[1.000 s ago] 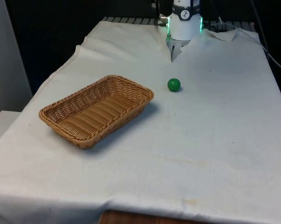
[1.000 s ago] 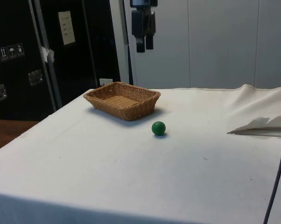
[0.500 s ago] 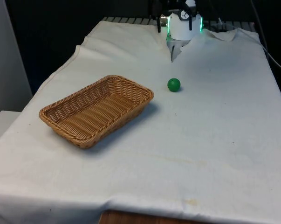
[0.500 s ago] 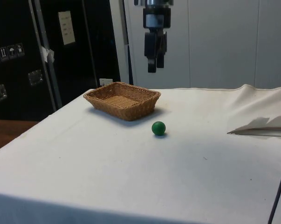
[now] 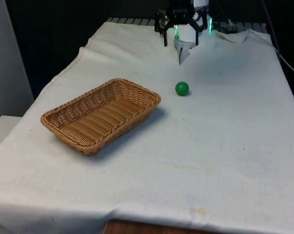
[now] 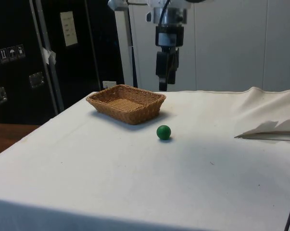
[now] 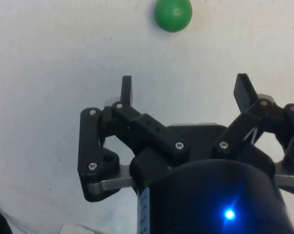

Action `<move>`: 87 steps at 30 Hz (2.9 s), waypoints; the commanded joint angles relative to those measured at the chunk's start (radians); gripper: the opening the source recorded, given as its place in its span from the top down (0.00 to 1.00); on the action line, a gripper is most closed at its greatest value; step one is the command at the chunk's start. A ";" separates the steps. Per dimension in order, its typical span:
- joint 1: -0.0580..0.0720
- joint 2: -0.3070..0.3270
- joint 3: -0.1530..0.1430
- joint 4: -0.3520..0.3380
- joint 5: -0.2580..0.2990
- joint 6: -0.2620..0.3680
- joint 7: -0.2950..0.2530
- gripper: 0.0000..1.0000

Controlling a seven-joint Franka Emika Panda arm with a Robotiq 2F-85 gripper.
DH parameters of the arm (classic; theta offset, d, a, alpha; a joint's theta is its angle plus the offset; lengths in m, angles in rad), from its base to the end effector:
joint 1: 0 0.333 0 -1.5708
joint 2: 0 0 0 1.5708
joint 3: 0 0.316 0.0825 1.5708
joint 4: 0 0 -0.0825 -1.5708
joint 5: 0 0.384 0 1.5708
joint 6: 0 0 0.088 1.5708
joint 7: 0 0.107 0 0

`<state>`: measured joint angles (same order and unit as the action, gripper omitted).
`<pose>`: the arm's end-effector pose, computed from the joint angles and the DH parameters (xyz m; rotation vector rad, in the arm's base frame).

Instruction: Pick up the ball and place it into the basket.

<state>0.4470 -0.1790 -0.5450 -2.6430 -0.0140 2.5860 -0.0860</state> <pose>0.4282 -0.0361 0.3049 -3.0620 -0.0033 -0.1595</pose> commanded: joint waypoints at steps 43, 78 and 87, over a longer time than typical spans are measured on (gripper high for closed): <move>-0.012 0.411 0.150 0.021 0.234 0.358 -0.036 0.00; 0.008 0.501 0.139 0.069 0.250 0.370 -0.014 0.90; 0.011 0.494 0.132 0.068 0.245 0.365 -0.012 0.97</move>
<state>0.4550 0.3260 -0.4060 -2.5680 0.2360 2.9460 -0.0980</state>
